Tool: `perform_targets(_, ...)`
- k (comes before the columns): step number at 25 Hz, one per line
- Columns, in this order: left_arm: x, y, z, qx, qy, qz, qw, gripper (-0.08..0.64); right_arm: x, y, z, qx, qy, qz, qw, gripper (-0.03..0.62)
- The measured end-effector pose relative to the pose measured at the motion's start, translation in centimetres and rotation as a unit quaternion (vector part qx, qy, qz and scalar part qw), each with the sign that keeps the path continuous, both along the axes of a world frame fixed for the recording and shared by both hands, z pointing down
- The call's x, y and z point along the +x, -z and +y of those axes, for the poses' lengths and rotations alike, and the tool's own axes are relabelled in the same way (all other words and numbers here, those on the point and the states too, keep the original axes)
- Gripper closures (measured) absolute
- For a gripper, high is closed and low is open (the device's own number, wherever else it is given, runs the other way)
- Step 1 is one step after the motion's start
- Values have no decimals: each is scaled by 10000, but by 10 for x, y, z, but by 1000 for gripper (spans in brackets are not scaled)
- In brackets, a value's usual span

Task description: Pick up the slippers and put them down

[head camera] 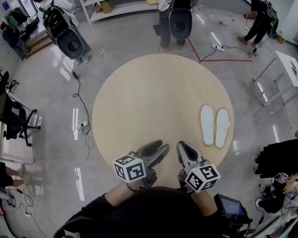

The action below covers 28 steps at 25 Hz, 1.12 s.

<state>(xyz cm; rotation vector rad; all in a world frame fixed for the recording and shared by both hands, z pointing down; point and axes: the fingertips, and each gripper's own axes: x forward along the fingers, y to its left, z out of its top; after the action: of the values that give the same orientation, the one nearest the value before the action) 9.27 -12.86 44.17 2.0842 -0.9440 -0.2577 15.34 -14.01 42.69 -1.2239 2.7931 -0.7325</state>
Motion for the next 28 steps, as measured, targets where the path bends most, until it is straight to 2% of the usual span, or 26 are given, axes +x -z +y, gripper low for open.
perform_targets(10,-34,46,23,1042,-161,-491,9932,376,-43,38,27,439,173,153,9988,577)
perform_targets(17,-55,43,43,1053,-209,-459,9932,376,-80,36,47,490,323,165,9981,577)
perform_targets(28,-105,46,81,1152,8,-492,9921,376,-130,30,85,434,554,152,9974,577)
